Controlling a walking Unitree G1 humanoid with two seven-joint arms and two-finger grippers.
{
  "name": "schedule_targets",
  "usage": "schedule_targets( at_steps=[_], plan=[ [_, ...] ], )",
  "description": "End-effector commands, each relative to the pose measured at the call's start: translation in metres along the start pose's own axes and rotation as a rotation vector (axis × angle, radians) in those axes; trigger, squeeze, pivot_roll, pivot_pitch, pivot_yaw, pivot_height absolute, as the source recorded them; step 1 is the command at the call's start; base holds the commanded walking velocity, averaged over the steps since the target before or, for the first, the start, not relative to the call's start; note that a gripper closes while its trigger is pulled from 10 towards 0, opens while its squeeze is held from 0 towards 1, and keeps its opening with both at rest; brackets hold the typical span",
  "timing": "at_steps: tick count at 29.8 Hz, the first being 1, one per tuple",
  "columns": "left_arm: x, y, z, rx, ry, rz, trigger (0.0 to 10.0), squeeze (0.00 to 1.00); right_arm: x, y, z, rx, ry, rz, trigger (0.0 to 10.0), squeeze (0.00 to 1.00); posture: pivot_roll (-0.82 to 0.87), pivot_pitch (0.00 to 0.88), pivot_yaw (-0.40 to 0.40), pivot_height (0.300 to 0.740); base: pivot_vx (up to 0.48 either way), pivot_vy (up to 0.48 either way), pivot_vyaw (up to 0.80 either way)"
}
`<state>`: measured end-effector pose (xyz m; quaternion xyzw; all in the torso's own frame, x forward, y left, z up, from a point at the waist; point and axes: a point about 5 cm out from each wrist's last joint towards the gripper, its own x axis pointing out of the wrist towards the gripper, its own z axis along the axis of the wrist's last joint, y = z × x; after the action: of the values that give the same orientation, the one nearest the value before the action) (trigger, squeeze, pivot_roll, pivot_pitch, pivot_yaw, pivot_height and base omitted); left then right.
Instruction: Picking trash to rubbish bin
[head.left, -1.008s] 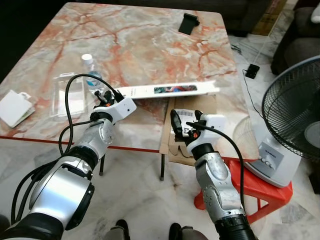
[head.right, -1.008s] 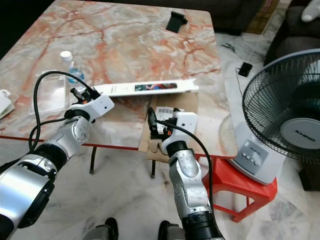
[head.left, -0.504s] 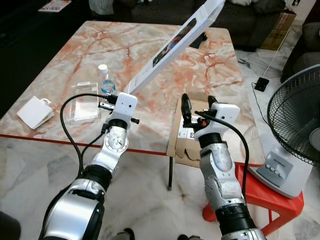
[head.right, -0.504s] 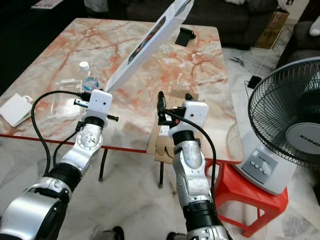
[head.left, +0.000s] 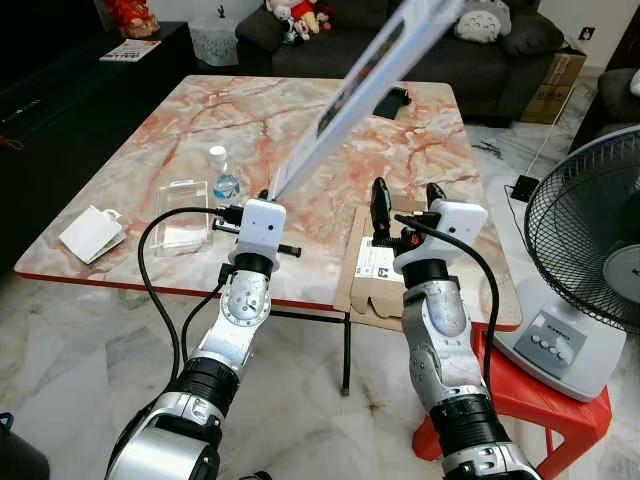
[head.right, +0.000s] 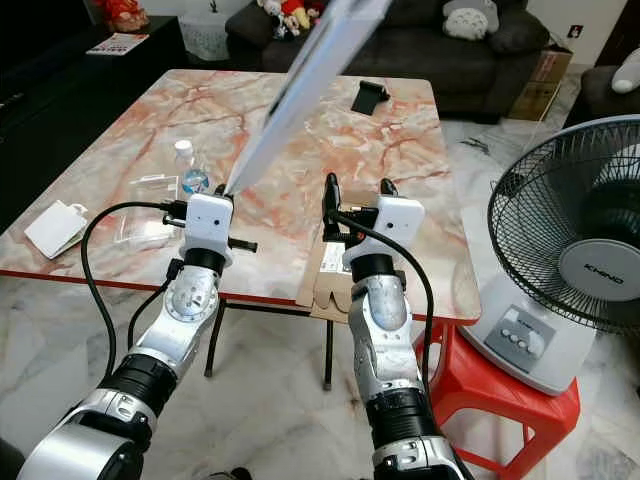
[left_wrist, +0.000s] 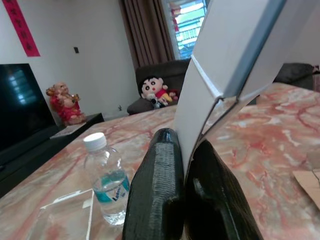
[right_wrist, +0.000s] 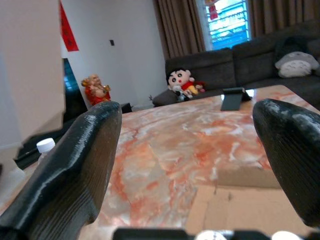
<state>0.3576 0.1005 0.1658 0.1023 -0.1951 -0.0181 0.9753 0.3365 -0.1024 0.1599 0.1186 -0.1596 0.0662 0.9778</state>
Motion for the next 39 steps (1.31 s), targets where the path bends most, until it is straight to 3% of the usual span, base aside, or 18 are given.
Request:
schedule_targets(
  at_steps=[1,27,39],
  plan=[
    [0.0009,0.0032,0.005,-0.023,-0.025,0.015,10.0,0.0,0.003,0.0013,0.0019,-0.009,-0.013,0.006,10.0,0.0,-0.07,0.023,0.031,0.74,0.0,0.0,0.0],
    [-0.0008,0.0063,0.0038,-0.021,-0.014,0.018,10.0,0.0,0.0034,-0.0041,-0.0009,-0.015,-0.011,-0.01,10.0,0.0,-0.08,0.023,0.021,0.74,0.0,0.0,0.0],
    [-0.0006,0.0078,0.0034,-0.017,-0.013,0.02,10.0,0.0,0.0036,-0.005,-0.0019,-0.017,-0.006,-0.01,10.0,0.0,-0.08,0.016,0.022,0.74,-0.246,0.0,0.0]
  ],
)
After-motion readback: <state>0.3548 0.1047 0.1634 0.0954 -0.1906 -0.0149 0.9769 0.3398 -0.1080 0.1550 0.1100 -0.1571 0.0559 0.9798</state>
